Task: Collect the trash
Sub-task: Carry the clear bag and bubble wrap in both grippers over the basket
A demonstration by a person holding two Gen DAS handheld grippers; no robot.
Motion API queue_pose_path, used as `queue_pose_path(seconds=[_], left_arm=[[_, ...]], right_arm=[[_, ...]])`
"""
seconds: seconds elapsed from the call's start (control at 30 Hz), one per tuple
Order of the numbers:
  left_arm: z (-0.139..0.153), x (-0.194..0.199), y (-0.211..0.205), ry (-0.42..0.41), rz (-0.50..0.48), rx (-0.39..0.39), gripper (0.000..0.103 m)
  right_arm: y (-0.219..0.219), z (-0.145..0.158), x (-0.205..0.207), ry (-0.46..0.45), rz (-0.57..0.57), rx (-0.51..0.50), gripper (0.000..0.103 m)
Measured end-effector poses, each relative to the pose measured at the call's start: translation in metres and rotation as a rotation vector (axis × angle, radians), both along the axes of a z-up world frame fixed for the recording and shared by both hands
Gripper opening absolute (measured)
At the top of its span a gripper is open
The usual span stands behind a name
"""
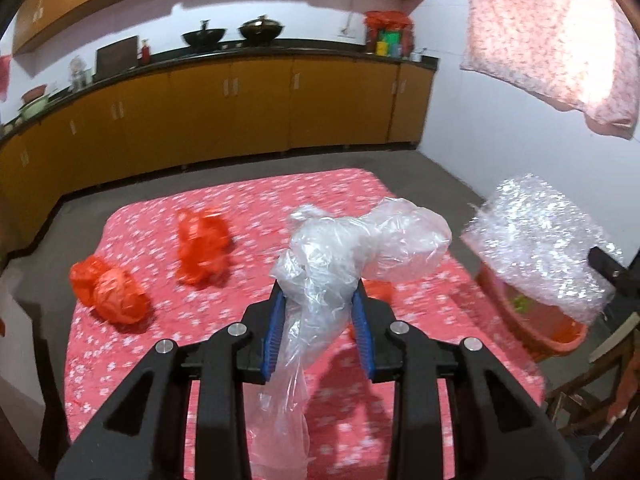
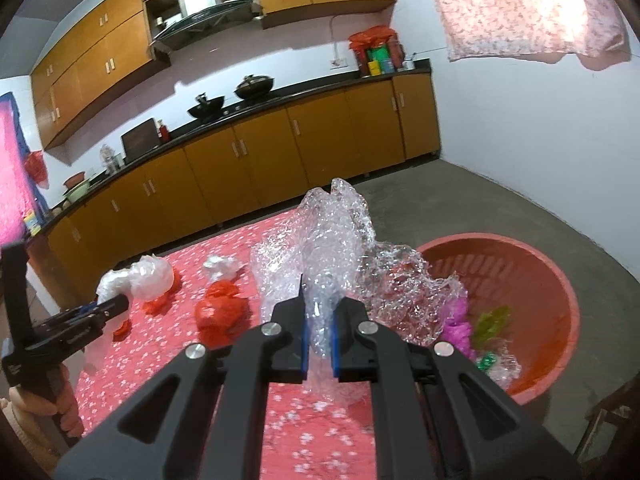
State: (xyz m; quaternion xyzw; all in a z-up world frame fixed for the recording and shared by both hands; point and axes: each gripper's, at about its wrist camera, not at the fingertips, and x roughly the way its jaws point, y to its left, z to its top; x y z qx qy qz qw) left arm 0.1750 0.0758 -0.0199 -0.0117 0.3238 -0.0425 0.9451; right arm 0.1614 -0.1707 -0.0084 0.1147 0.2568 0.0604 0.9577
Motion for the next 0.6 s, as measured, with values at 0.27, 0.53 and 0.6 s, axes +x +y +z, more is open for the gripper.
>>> queue_pose_path(seconds=[0.27, 0.53, 0.6], left_arm=[[0.002, 0.001, -0.057, -0.008, -0.111, -0.006, 0.032], [-0.001, 0.002, -0.107, -0.006, -0.207, -0.020, 0.032], [-0.001, 0.003, -0.119, -0.004, -0.227, -0.025, 0.032]], right_arm=[[-0.038, -0.003, -0.007, 0.002, -0.098, -0.030, 0.009], [-0.079, -0.010, -0.010, 0.016, -0.198, -0.039, 0.009], [-0.087, -0.011, -0.011, 0.017, -0.219, -0.037, 0.009]])
